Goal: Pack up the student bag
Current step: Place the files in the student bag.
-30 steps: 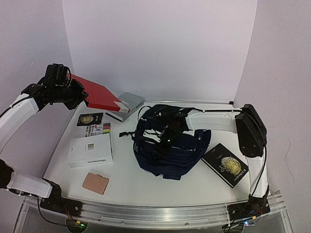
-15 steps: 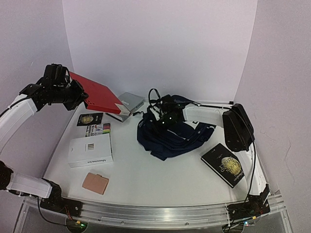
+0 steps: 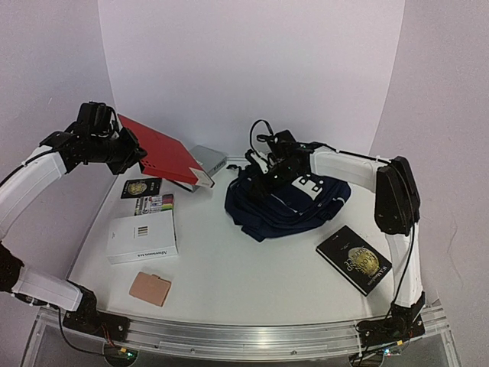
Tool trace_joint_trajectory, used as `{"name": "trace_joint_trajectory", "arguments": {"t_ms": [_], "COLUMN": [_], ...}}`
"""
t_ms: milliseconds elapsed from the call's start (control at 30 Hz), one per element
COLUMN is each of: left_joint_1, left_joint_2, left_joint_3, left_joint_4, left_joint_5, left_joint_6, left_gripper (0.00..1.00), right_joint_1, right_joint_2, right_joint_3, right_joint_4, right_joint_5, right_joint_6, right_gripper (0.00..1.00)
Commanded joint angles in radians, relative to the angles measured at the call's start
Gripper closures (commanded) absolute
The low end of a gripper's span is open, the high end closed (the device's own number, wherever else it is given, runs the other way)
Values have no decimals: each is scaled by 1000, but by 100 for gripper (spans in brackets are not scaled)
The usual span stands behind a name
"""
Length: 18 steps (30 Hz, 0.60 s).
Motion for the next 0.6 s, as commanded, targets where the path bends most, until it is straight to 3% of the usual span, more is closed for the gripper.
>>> {"name": "trace_joint_trajectory", "arguments": {"t_ms": [0,167,300,500,567], "left_joint_1": [1,1,1,1,1], "left_joint_2": [-29,-8,-10,-44,-49], "left_joint_3": [-1,29,22,-19,-22], "left_joint_4": [168,160,152,164,163], "left_joint_5": [15,29,39,31,23], "left_joint_6": [17,50,65,59,64], "left_gripper": [100,100,100,100,100], "right_joint_1": [26,37,35,34,35], "right_joint_2": [12,113,143,200,221], "right_joint_3": [28,76,85,105,114], "right_joint_4": [-84,-88,-83,-86,-107], "right_joint_5": [7,168,277,309,272], "right_joint_6": [-64,-72,-98,-107,-118], "right_gripper": [46,37,36,43,40]}}
